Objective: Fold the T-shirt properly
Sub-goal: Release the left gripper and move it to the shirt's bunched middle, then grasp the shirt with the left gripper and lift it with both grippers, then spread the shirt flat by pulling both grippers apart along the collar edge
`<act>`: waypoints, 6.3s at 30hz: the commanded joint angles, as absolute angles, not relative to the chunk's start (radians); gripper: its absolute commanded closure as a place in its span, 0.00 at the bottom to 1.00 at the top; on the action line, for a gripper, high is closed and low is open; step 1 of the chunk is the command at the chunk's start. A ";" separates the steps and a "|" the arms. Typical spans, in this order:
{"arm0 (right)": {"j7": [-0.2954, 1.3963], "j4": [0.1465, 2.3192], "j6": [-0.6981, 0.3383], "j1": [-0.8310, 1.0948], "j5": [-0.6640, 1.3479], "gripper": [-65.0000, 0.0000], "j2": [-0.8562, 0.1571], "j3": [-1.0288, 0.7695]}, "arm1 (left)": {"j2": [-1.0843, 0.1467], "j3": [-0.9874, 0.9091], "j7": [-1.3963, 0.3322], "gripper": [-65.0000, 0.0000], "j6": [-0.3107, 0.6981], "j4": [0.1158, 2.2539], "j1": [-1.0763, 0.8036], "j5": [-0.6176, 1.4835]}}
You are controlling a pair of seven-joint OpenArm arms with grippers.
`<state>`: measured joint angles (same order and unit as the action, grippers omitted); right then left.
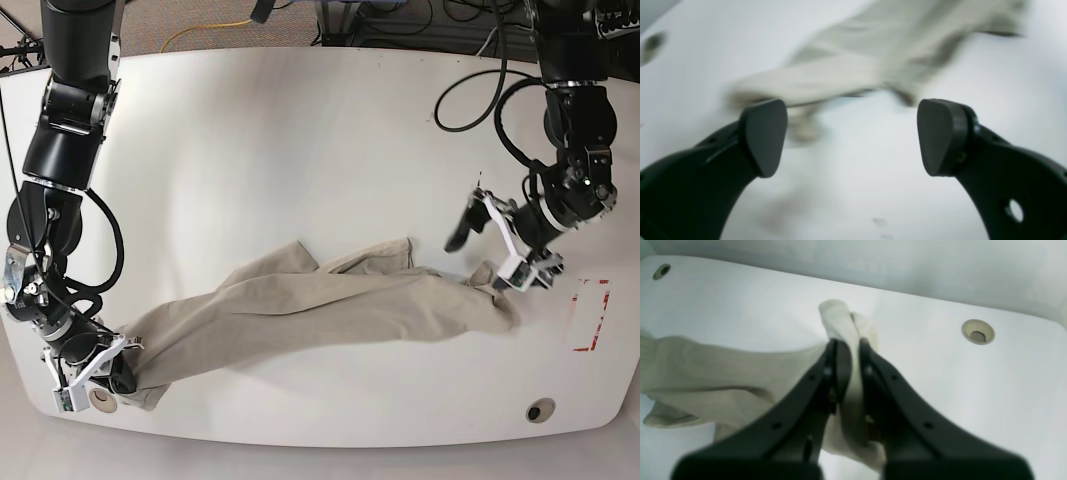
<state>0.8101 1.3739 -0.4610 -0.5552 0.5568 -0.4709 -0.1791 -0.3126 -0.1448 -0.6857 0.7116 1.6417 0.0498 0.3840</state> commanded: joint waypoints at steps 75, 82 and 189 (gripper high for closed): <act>0.785 1.389 -0.456 -0.565 0.565 1.00 -0.498 -0.194 | 0.033 -0.091 -0.444 0.43 0.584 1.113 0.220 0.002; 0.785 1.389 -0.456 -0.565 0.567 1.00 -0.516 -0.194 | 0.033 -0.091 -0.444 1.00 0.582 1.058 0.245 0.002; 1.181 1.371 -0.452 0.196 1.372 0.80 -0.435 -0.624 | -0.199 -0.417 -0.918 1.00 0.698 1.983 -0.243 0.002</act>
<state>1.1915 1.3594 -0.4461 0.1841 1.2972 -0.4126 -0.6159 -0.1898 -0.3977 -0.9398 0.7040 1.9652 -0.2512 -0.0021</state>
